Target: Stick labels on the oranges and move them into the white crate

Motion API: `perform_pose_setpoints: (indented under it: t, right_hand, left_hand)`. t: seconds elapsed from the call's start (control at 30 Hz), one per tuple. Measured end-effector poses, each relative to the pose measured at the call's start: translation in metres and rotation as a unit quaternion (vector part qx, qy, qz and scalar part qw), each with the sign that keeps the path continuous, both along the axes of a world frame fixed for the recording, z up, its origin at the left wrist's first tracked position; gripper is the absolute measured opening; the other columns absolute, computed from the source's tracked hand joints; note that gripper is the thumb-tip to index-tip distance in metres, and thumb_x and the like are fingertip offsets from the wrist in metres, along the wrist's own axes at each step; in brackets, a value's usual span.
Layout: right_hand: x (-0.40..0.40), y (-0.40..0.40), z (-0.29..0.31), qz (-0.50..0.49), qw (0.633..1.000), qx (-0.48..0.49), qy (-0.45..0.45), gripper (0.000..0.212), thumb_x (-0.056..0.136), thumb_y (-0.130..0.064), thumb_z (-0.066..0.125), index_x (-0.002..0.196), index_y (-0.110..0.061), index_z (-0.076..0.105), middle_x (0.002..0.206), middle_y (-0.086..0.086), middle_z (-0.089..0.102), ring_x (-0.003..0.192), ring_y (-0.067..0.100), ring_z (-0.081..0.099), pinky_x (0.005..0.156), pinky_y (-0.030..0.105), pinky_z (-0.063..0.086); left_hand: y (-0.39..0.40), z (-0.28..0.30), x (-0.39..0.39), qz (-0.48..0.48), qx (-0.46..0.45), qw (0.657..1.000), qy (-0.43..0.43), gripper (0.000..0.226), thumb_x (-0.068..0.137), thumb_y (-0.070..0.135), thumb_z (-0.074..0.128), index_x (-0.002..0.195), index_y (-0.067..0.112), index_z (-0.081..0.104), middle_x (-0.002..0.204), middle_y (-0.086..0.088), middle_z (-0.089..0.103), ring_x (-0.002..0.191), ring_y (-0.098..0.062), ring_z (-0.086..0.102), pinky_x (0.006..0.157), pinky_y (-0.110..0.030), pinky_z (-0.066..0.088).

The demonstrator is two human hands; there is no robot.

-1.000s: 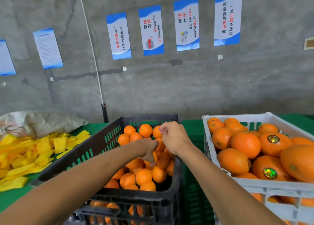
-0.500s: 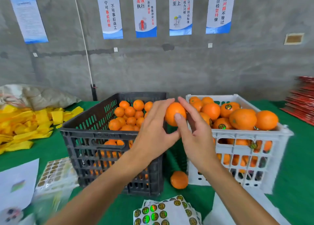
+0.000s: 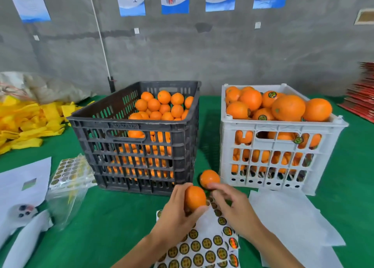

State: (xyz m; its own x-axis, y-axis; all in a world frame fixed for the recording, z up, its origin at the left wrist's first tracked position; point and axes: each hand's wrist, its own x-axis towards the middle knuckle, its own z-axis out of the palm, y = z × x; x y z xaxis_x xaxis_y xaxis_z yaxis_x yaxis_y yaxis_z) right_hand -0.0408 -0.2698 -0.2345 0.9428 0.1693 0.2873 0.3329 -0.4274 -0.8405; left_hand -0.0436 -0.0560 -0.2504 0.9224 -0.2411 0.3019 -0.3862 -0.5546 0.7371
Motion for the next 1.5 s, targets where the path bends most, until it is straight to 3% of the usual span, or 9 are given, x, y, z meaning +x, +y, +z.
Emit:
perform_pose_setpoints:
  t: [0.17, 0.4, 0.57, 0.67, 0.83, 1.03, 1.2, 1.37, 1.5]
  right_hand:
    - [0.004, 0.0, -0.017, 0.07, 0.98, -0.187, 0.026, 0.055, 0.096, -0.06, 0.059, 0.139, -0.025, 0.063, 0.142, -0.031, 0.044, 0.132, -0.011, 0.038, 0.115, 0.023, 0.036]
    - [0.007, 0.006, -0.02, 0.051, 0.969, -0.242, 0.005, 0.06, 0.097, -0.06, 0.056, 0.141, -0.02, 0.062, 0.151, -0.024, 0.042, 0.133, -0.006, 0.036, 0.115, 0.02, 0.031]
    - [0.008, 0.011, -0.022, 0.009, 0.984, -0.176, 0.037, 0.037, 0.094, -0.051, 0.067, 0.118, -0.025, 0.077, 0.135, -0.028, 0.054, 0.126, -0.008, 0.042, 0.108, 0.024, 0.041]
    - [0.011, 0.017, -0.02, -0.032, 0.989, -0.133, 0.057, 0.014, 0.093, -0.04, 0.072, 0.091, -0.032, 0.083, 0.122, -0.03, 0.058, 0.12, -0.007, 0.048, 0.095, 0.014, 0.041]
    - [0.006, 0.024, -0.012, -0.084, 0.992, -0.05, 0.078, 0.026, 0.091, -0.021, 0.073, 0.07, -0.035, 0.078, 0.109, -0.022, 0.069, 0.101, -0.008, 0.06, 0.086, 0.013, 0.043]
    - [-0.009, 0.035, 0.004, -0.122, 0.986, 0.114, -0.021, 0.011, 0.092, -0.023, 0.075, 0.093, -0.032, 0.08, 0.102, -0.017, 0.073, 0.102, 0.003, 0.066, 0.089, 0.014, 0.049]
    - [-0.017, 0.04, 0.01, -0.049, 0.982, 0.18, 0.017, 0.011, 0.087, -0.025, 0.079, 0.096, -0.03, 0.082, 0.109, -0.01, 0.073, 0.109, 0.009, 0.067, 0.097, 0.034, 0.055]
    - [-0.023, 0.031, 0.008, 0.002, 0.995, 0.007, -0.102, 0.028, 0.103, -0.02, 0.061, 0.126, -0.032, 0.072, 0.135, -0.018, 0.059, 0.131, 0.008, 0.054, 0.106, 0.032, 0.049]
    - [-0.028, 0.024, 0.019, -0.041, 0.945, -0.15, -0.288, 0.052, 0.092, -0.01, 0.057, 0.142, -0.024, 0.06, 0.152, -0.014, 0.046, 0.137, 0.011, 0.049, 0.11, 0.032, 0.046]
  left_hand:
    - [0.005, -0.013, 0.005, 0.056, -0.093, 0.993, 0.048, 0.061, 0.088, 0.083, 0.055, 0.138, 0.053, 0.036, 0.124, 0.029, 0.056, 0.11, 0.003, 0.063, 0.083, -0.017, 0.053]
    - [0.006, -0.015, 0.006, 0.057, -0.13, 0.988, 0.056, 0.053, 0.091, 0.078, 0.057, 0.136, 0.054, 0.039, 0.121, 0.028, 0.06, 0.108, -0.003, 0.066, 0.083, -0.014, 0.053]
    - [0.005, -0.018, 0.005, 0.049, -0.127, 0.989, 0.056, 0.055, 0.092, 0.077, 0.057, 0.138, 0.053, 0.038, 0.121, 0.026, 0.059, 0.105, -0.004, 0.067, 0.082, -0.017, 0.054]
    - [0.006, -0.018, 0.006, 0.044, -0.122, 0.99, 0.055, 0.054, 0.092, 0.077, 0.058, 0.137, 0.055, 0.038, 0.122, 0.029, 0.058, 0.106, -0.002, 0.066, 0.082, -0.014, 0.053]
    - [0.006, -0.016, 0.004, 0.039, -0.108, 0.992, 0.055, 0.056, 0.089, 0.08, 0.058, 0.136, 0.057, 0.037, 0.124, 0.033, 0.056, 0.109, 0.003, 0.064, 0.081, -0.011, 0.052]
    - [0.005, -0.014, 0.004, -0.001, -0.123, 0.99, 0.071, 0.065, 0.079, 0.075, 0.075, 0.133, 0.058, 0.043, 0.125, 0.028, 0.057, 0.112, -0.002, 0.064, 0.091, -0.029, 0.059]
    - [0.007, -0.012, 0.002, -0.009, -0.162, 0.985, 0.063, 0.063, 0.081, 0.067, 0.079, 0.135, 0.053, 0.048, 0.127, 0.018, 0.06, 0.108, -0.012, 0.067, 0.088, -0.033, 0.059]
    - [0.005, -0.003, 0.0, 0.013, -0.197, 0.98, 0.038, 0.063, 0.082, 0.062, 0.081, 0.137, 0.05, 0.054, 0.126, 0.012, 0.065, 0.097, -0.019, 0.071, 0.082, -0.036, 0.062]
    - [-0.005, 0.027, -0.001, -0.005, -0.253, 0.967, 0.022, 0.067, 0.078, 0.058, 0.087, 0.137, 0.051, 0.057, 0.124, 0.011, 0.072, 0.101, -0.013, 0.073, 0.087, -0.033, 0.061]
